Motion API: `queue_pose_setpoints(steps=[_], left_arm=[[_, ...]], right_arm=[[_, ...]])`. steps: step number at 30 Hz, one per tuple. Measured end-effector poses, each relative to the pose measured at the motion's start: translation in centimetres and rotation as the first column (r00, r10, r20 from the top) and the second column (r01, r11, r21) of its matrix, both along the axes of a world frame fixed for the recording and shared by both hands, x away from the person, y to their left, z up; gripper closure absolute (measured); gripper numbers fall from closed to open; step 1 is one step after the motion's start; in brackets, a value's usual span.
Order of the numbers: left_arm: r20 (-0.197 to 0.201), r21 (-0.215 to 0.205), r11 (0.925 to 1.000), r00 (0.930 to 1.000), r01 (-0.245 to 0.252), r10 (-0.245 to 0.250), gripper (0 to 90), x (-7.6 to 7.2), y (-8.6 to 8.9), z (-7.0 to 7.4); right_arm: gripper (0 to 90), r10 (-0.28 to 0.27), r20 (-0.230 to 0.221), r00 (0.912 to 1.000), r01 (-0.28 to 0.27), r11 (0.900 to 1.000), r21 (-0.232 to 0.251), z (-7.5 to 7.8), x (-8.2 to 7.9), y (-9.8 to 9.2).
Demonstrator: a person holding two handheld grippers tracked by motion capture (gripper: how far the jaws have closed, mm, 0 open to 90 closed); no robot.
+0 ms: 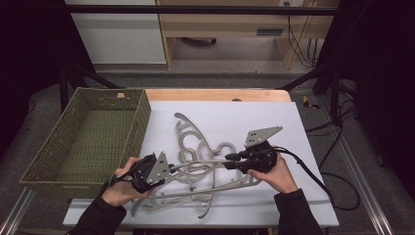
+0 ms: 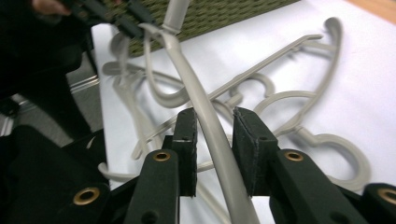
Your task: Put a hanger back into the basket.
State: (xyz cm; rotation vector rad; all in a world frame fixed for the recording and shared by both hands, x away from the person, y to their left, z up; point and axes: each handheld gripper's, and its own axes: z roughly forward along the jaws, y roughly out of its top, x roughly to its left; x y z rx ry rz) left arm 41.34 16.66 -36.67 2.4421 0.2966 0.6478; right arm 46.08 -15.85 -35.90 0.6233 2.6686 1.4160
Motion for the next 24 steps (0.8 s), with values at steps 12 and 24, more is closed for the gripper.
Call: queue_pose_setpoints(steps=[12,24], left_arm=[[-0.004,-0.080,0.9905,0.9937,-0.112,0.112,81.9,-0.2,0.3,1.0],[-0.012,-0.180,0.9437,0.9600,-0.277,0.280,82.0,0.5,1.6,2.1]], right_arm=[[49.9,-0.207,0.127,0.9701,0.188,0.971,0.147,0.9,-0.2,-2.4],[19.2,-0.410,0.152,0.8993,0.362,0.893,0.269,1.1,-1.5,-6.1]])
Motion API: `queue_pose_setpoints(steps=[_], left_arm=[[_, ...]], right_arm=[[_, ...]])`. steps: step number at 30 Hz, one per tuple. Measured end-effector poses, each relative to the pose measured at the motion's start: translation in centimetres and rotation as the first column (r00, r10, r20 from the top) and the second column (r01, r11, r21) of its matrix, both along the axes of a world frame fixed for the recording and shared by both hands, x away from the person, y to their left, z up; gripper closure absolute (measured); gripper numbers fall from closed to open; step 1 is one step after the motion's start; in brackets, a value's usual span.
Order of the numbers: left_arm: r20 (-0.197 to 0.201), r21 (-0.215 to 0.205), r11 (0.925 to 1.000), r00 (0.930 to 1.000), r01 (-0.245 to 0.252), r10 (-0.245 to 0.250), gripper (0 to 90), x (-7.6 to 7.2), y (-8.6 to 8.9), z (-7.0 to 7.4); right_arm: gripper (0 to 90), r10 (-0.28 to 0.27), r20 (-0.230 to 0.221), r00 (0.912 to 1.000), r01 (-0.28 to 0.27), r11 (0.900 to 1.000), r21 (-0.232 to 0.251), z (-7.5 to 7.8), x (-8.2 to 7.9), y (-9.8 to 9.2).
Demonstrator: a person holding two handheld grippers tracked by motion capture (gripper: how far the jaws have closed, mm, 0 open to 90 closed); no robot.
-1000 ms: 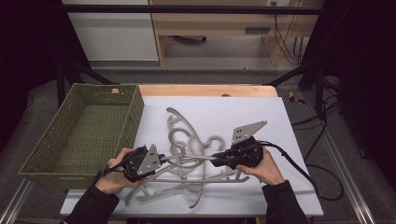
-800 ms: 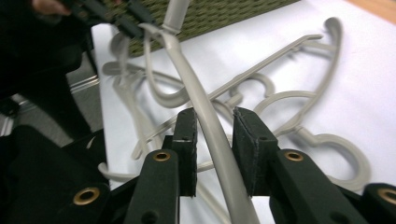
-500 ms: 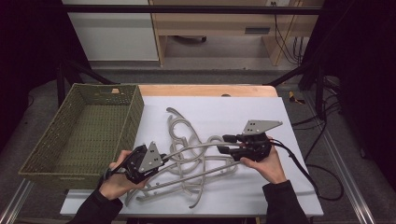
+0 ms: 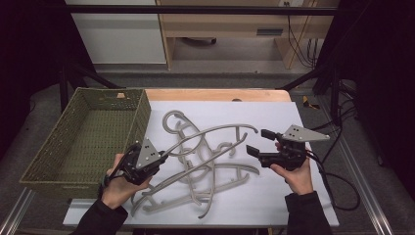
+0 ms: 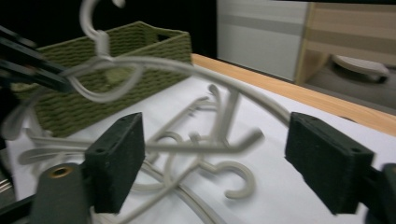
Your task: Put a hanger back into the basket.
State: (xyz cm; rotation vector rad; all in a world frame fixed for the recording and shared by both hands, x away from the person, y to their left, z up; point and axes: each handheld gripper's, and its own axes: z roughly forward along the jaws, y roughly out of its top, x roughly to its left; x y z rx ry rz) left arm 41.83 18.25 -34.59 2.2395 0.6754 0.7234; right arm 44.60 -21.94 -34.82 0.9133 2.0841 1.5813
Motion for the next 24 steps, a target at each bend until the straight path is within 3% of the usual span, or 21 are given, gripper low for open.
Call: queue_pose_setpoints(steps=[4,7,8,12,19,24], left_arm=[[0.014,0.007,0.9999,0.9998,-0.014,0.013,82.0,0.1,0.6,0.7],[0.027,-0.021,0.9994,0.9992,-0.029,0.030,82.0,0.1,0.9,1.2],[0.040,-0.042,0.9985,0.9985,-0.035,0.037,82.0,0.0,1.2,1.9],[0.055,-0.049,0.9980,0.9975,-0.042,0.044,82.0,0.0,1.9,3.4],[0.080,-0.061,0.9970,0.9953,-0.049,0.054,82.0,0.2,3.0,6.0],[0.084,-0.092,0.9937,0.9939,-0.064,0.072,82.0,0.9,5.0,7.9]], right_arm=[[11.3,-0.074,-0.009,0.9972,0.074,0.997,0.003,-0.9,-0.4,-0.9],[9.5,-0.086,-0.015,0.9962,0.086,0.996,0.002,-1.2,-0.6,-1.2],[7.0,-0.113,-0.027,0.9932,0.113,0.994,-0.001,-1.7,-1.0,-1.6],[4.9,-0.152,-0.045,0.9874,0.152,0.988,0.003,-2.4,-1.4,-2.3],[3.3,-0.181,-0.046,0.9824,0.182,0.983,0.008,-2.8,-1.8,-3.0],[2.8,-0.196,-0.045,0.9796,0.195,0.981,-0.024,-3.1,-1.8,-2.8]])
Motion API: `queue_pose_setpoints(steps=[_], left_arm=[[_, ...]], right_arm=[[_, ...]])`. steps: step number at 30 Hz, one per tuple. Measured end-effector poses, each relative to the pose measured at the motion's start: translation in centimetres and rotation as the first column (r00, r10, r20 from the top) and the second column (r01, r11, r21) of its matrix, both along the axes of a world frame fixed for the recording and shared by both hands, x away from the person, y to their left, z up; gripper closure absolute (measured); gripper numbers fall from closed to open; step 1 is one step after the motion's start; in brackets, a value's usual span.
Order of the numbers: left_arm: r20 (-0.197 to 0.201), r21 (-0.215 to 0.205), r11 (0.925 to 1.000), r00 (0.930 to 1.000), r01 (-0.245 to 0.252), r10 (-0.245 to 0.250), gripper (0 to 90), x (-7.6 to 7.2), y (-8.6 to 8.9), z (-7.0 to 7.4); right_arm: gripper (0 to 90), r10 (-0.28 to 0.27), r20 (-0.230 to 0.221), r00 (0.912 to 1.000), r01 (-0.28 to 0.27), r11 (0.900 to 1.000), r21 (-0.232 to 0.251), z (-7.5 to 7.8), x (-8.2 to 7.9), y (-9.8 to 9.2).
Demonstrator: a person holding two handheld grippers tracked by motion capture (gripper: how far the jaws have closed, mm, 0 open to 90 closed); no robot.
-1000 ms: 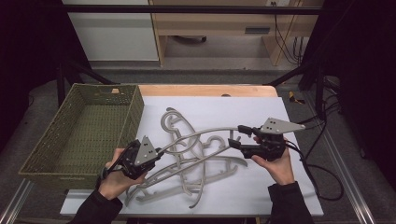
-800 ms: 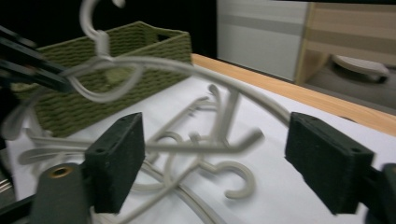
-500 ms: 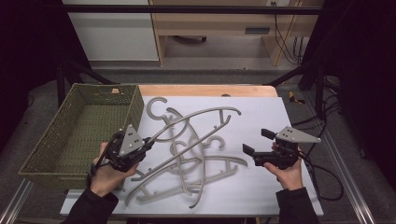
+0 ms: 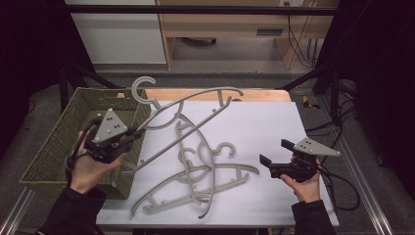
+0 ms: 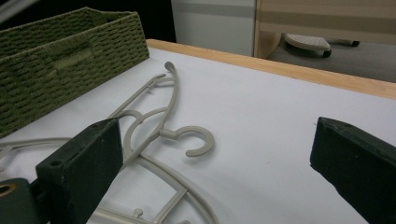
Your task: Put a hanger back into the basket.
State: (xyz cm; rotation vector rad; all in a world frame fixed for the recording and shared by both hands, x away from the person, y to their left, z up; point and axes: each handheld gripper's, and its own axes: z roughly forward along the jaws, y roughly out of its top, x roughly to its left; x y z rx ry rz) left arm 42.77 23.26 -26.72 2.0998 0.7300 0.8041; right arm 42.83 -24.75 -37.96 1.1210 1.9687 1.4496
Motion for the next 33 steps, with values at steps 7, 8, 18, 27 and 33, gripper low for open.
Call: queue_pose_setpoints(steps=[7,8,18,27,33], left_arm=[[0.004,-0.023,0.9988,0.9990,-0.044,0.044,82.0,1.0,2.8,1.1],[0.006,-0.025,0.9983,0.9986,-0.052,0.053,82.0,1.2,3.3,1.2],[0.018,-0.003,0.9938,0.9936,-0.111,0.111,81.9,2.4,7.4,1.4],[0.011,-0.009,0.9845,0.9845,-0.175,0.175,81.9,3.7,11.0,0.2],[0.002,0.011,0.9738,0.9739,-0.227,0.227,81.9,4.6,13.6,-0.6]], right_arm=[[3.1,-0.009,0.013,0.9999,0.009,1.000,-0.015,-0.1,0.0,0.1],[3.1,-0.009,0.012,0.9999,0.010,1.000,-0.014,-0.1,0.0,0.1],[2.8,-0.016,0.005,0.9999,0.016,1.000,-0.026,-0.2,0.0,0.2],[2.9,-0.018,0.006,0.9998,0.018,0.999,-0.033,-0.3,0.1,0.3],[2.9,-0.012,0.002,0.9999,0.012,0.999,-0.034,-0.4,0.1,0.4]])
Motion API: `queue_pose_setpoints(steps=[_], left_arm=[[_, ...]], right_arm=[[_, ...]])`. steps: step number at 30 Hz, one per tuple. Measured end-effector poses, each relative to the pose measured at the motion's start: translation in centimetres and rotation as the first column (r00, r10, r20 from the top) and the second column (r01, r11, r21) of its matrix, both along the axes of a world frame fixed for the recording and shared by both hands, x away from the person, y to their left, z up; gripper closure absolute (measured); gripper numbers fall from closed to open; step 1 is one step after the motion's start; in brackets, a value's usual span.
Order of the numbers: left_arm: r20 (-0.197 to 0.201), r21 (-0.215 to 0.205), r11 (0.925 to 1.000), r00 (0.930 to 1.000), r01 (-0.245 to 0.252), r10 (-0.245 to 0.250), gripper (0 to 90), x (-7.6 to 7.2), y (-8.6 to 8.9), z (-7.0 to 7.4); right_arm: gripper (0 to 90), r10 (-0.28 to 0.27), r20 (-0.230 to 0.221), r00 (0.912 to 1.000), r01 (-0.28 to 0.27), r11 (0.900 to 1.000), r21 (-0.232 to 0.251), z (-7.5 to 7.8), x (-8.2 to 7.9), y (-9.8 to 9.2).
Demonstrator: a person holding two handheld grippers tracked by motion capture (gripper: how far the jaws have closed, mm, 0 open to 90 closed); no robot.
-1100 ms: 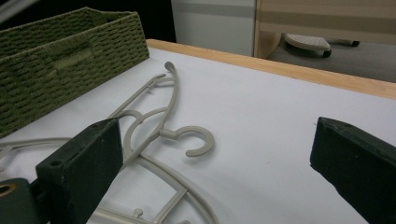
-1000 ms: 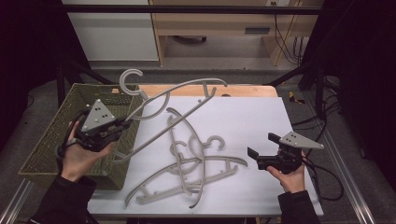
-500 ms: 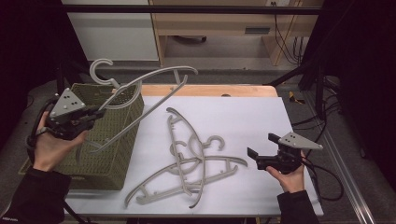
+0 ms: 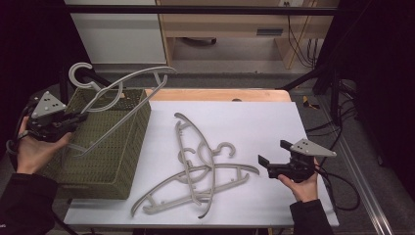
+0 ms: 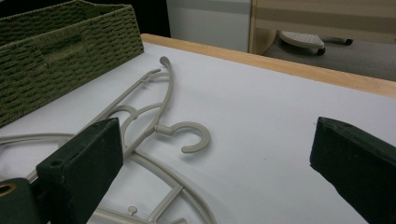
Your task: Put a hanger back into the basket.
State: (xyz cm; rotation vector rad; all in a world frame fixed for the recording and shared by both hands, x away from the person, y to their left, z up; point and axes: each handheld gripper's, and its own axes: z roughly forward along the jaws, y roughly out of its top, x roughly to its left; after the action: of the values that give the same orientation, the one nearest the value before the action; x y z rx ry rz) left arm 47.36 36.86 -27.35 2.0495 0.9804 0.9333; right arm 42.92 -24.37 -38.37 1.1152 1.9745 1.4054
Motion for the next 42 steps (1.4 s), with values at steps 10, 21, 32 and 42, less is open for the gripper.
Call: queue_pose_setpoints(steps=[10,21,32,42], left_arm=[[-0.039,0.038,0.9978,0.9977,-0.054,0.055,81.9,0.7,3.5,-2.0],[-0.074,0.060,0.9905,0.9890,-0.124,0.128,81.8,0.6,6.7,-4.0],[-0.111,0.058,0.9834,0.9779,-0.172,0.177,81.8,0.5,8.7,-5.5],[-0.163,0.144,0.9750,0.9679,-0.169,0.192,81.7,1.6,7.6,-8.2]], right_arm=[[3.0,-0.003,-0.003,1.0000,0.003,1.000,-0.004,-0.1,0.1,0.1],[3.1,0.001,-0.007,1.0000,-0.001,1.000,-0.009,-0.2,0.2,0.2],[3.0,0.001,-0.008,1.0000,-0.001,1.000,-0.010,-0.2,0.3,0.2],[3.1,0.003,-0.015,0.9999,-0.004,1.000,-0.013,-0.3,0.3,0.3]])
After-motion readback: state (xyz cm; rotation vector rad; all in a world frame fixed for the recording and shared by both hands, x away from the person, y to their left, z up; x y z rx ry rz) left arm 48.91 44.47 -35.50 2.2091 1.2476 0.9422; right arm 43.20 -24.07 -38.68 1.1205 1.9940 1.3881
